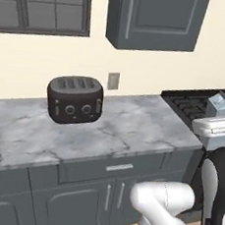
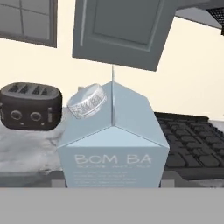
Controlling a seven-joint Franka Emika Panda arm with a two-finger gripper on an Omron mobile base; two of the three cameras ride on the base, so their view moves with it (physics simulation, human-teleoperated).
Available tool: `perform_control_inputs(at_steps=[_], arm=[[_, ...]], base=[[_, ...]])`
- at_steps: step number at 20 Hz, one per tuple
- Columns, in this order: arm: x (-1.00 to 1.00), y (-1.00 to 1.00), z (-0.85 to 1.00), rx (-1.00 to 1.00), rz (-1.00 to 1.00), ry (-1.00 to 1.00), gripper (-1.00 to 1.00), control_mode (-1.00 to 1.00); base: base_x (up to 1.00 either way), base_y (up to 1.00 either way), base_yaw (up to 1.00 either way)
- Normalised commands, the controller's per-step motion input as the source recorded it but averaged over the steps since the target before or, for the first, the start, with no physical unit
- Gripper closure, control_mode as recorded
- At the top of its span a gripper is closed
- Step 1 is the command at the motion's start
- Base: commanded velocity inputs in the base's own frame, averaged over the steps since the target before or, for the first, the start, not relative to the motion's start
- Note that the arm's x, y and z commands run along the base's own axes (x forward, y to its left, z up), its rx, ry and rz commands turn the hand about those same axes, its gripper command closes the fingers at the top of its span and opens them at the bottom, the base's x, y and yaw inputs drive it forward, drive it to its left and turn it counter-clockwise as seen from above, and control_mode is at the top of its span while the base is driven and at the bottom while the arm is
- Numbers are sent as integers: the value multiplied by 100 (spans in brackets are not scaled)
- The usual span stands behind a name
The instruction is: Take out the milk from the fridge and place it on the tray on the counter. Then take the sugar cube near the tray and place it in the tray.
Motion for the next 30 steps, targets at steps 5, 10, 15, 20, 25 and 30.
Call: perform_control_inputs(at_steps=[5,10,15,20,25,30], arm=[[0,0,0,0,0,0,100,100],[0,0,0,0,0,0,100,100],[0,0,0,0,0,0,100,100],[0,0,0,0,0,0,100,100],[0,0,0,0,0,0,100,100],[0,0,0,0,0,0,100,100]], base=[[52,-100,14],[30,-100,10],[7,-100,12],[-5,-100,4],[-12,-100,0],[-4,-100,0]])
